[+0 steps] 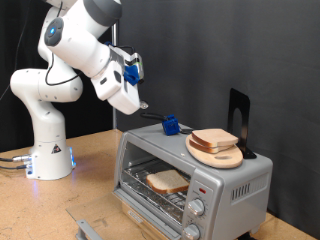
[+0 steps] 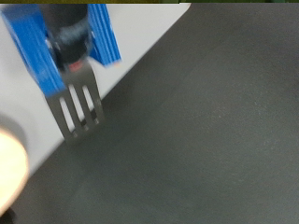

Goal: Make a piece of toast with the oven

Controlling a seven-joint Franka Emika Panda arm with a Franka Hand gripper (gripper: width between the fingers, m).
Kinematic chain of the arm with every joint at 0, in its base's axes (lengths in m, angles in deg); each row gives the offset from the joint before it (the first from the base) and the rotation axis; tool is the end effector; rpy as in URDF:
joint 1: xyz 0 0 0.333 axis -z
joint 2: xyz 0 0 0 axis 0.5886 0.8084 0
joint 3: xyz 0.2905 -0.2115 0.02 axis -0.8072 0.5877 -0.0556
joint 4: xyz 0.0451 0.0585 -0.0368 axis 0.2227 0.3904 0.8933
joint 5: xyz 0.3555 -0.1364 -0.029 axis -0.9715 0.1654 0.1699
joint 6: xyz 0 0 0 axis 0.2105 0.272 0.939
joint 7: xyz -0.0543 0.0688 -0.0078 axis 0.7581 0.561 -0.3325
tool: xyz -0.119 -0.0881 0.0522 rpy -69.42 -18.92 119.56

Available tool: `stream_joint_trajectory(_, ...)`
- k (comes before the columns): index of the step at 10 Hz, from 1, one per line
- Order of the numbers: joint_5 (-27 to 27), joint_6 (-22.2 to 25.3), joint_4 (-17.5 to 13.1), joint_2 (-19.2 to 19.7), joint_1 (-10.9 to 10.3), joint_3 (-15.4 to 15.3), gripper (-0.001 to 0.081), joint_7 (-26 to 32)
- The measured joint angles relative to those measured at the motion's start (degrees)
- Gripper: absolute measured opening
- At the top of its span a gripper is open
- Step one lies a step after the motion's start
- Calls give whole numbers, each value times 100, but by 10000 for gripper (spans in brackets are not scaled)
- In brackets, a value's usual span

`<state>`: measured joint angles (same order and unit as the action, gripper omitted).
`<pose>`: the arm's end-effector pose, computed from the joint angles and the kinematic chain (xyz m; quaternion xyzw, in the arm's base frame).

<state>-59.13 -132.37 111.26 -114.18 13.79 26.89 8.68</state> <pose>0.3847 0.0827 0.4536 -0.8844 0.0119 0.0078 0.4666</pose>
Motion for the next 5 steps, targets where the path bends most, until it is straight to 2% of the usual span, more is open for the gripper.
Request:
stream_joint_trajectory(2, 369, 23, -313, 583, 268, 6, 682, -125)
stream_joint_trajectory(3, 478, -131, -373, 773, 377, 29, 682, 188)
stream_joint_trajectory(4, 505, -216, -392, 879, 435, 36, 682, 530)
stream_joint_trajectory(5, 505, -163, -391, 880, 435, 27, 682, 381)
